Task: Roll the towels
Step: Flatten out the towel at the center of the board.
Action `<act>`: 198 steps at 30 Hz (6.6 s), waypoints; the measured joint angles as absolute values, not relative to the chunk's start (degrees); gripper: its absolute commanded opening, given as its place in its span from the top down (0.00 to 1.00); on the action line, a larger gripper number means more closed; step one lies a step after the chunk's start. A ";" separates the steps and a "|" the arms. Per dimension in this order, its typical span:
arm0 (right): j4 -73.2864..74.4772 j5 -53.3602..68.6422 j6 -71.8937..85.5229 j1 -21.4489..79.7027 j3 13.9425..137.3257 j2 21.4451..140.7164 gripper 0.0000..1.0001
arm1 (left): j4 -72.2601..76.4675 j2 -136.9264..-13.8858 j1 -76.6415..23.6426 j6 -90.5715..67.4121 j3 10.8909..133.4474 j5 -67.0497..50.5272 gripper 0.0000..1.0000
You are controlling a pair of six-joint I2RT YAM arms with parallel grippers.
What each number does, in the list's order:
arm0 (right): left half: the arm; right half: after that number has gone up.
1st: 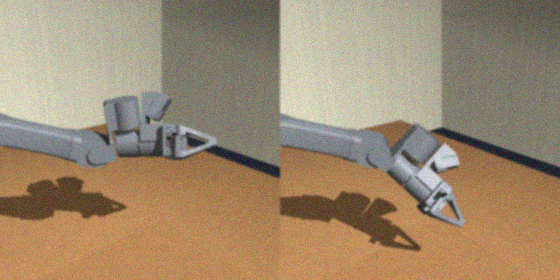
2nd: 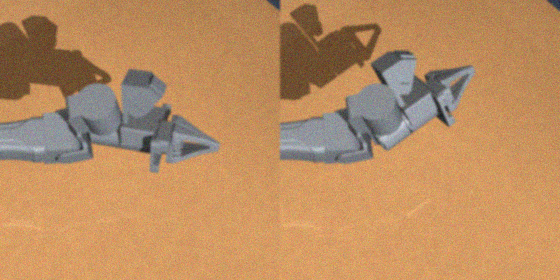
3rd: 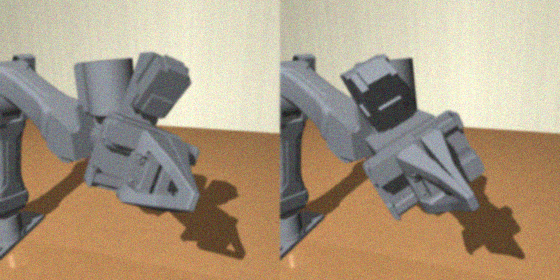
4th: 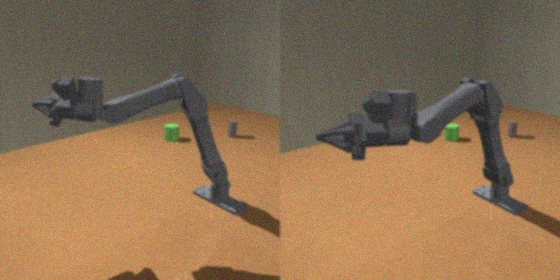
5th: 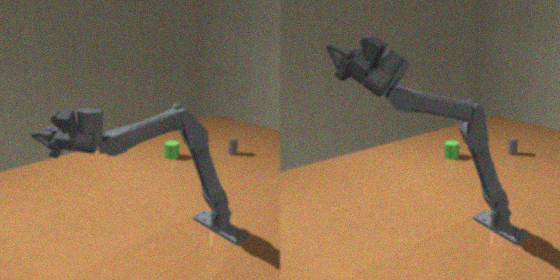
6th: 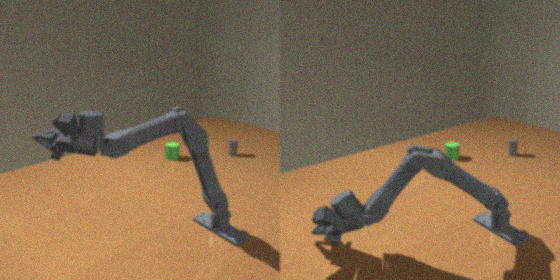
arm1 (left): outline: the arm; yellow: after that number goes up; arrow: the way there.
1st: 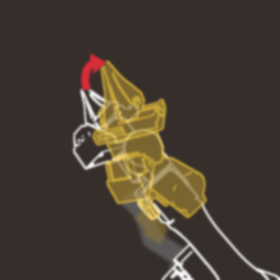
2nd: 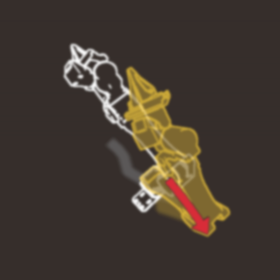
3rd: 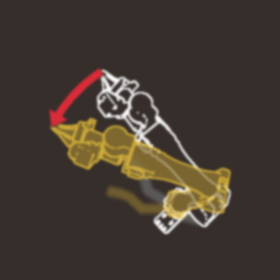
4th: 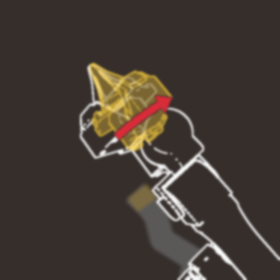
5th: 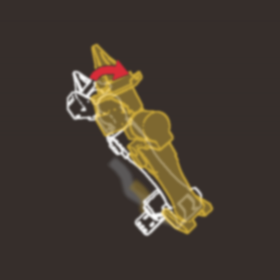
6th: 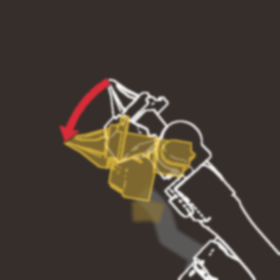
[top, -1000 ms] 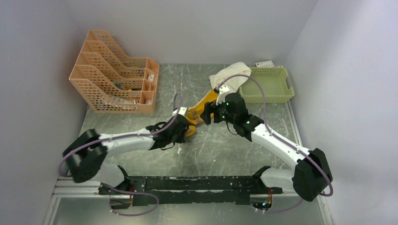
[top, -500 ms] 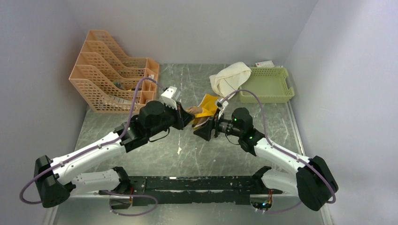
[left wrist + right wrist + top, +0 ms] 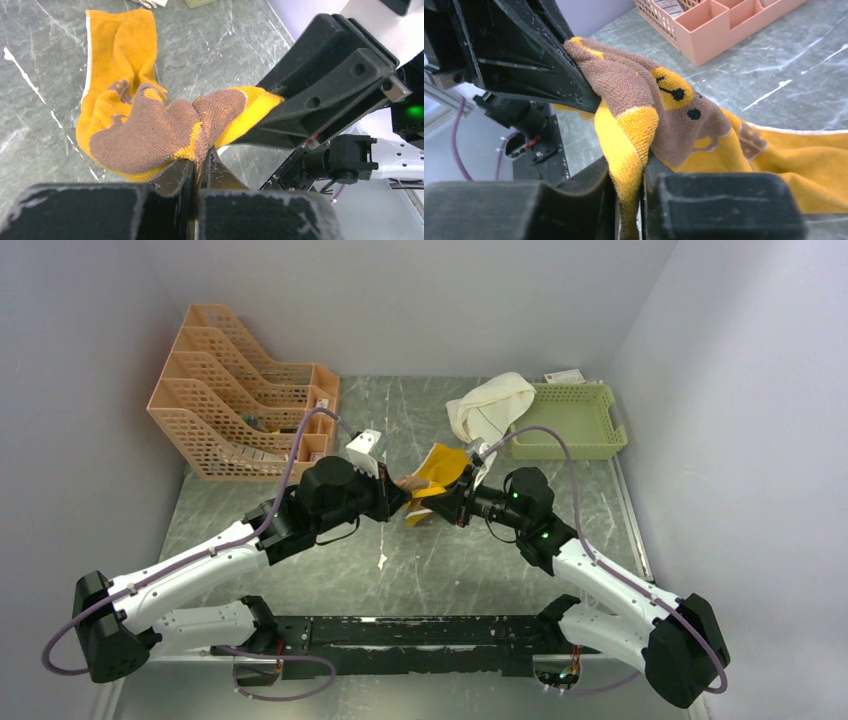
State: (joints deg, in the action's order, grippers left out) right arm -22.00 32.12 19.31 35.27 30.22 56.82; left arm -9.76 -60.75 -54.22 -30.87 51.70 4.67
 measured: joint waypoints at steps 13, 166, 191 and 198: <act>-3.31 25.80 10.94 35.73 41.71 56.36 1.00 | -17.50 -60.27 -54.59 -29.58 54.92 13.58 0.56; -3.92 22.15 19.88 28.80 58.26 103.90 0.34 | 7.38 -16.23 -53.71 25.26 29.36 22.41 0.93; -10.13 23.55 15.29 30.89 66.92 116.53 0.63 | 7.25 -16.10 -53.71 26.20 28.34 22.20 0.93; -5.15 15.49 10.48 36.25 70.46 117.45 1.00 | 7.22 -16.10 -53.71 26.20 28.32 22.20 0.93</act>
State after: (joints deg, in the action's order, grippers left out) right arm -5.15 15.49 10.48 36.25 70.46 117.45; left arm 7.22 -16.10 -53.71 26.20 28.32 22.20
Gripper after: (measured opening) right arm 0.114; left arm 0.085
